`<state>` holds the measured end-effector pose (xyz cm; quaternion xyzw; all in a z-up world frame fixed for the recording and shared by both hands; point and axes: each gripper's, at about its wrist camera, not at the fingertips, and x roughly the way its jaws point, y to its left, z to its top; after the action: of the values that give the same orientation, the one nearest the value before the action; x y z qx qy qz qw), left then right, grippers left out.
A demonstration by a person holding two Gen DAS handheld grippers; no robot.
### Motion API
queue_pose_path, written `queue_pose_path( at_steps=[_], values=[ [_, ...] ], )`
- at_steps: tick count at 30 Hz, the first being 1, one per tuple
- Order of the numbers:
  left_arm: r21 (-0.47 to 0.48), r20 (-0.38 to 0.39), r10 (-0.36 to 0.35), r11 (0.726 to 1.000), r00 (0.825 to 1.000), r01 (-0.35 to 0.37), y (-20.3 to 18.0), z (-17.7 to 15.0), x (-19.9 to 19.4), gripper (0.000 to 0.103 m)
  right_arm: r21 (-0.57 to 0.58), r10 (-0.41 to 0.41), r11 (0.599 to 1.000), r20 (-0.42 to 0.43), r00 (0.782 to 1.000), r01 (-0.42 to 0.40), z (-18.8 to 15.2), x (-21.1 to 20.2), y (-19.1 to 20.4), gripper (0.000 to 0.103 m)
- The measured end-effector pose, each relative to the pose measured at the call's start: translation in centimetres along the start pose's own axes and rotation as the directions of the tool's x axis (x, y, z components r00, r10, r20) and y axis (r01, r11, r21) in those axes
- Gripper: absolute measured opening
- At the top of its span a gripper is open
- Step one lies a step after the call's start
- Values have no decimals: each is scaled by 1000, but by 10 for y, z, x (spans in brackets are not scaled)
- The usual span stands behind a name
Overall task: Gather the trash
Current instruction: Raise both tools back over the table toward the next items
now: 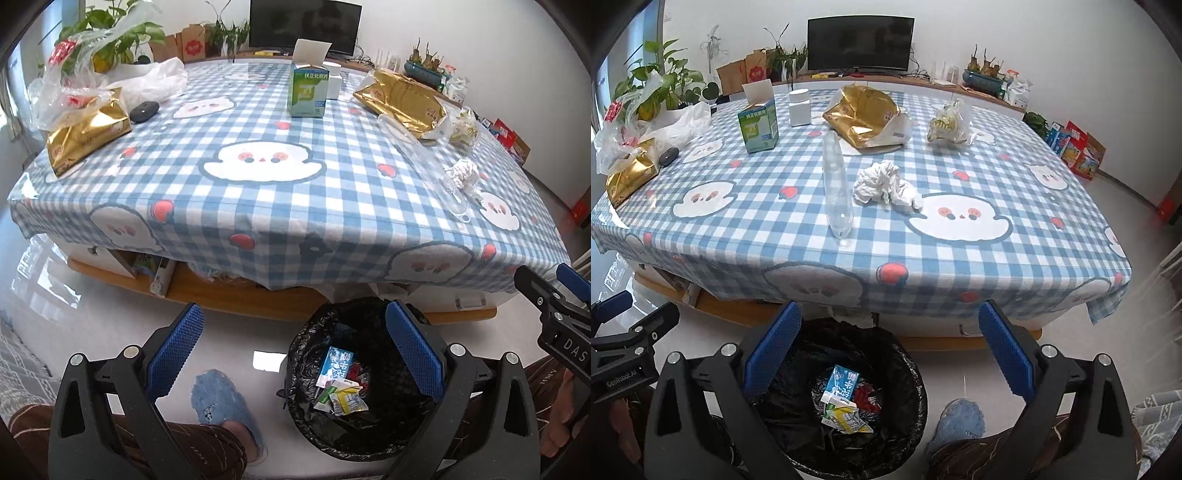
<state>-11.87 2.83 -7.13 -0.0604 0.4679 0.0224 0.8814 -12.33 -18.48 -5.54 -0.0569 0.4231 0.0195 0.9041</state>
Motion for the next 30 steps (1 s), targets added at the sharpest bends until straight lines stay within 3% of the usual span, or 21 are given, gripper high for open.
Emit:
queue_pose_path(
  at_steps=[6, 16, 30],
  values=[
    [1, -9, -19, 1000, 1000, 19, -7, 19, 7, 97, 33, 6, 999, 33, 999, -8, 17, -8, -20, 93],
    [34, -8, -8, 999, 1000, 8, -29, 62, 27, 97, 28, 23, 999, 30, 999, -24, 51, 14, -33, 93],
    [-2, -5, 18, 1000, 1000, -18, -24, 158, 87, 97, 2, 58, 998, -32, 998, -58, 94, 77, -31, 84]
  ],
)
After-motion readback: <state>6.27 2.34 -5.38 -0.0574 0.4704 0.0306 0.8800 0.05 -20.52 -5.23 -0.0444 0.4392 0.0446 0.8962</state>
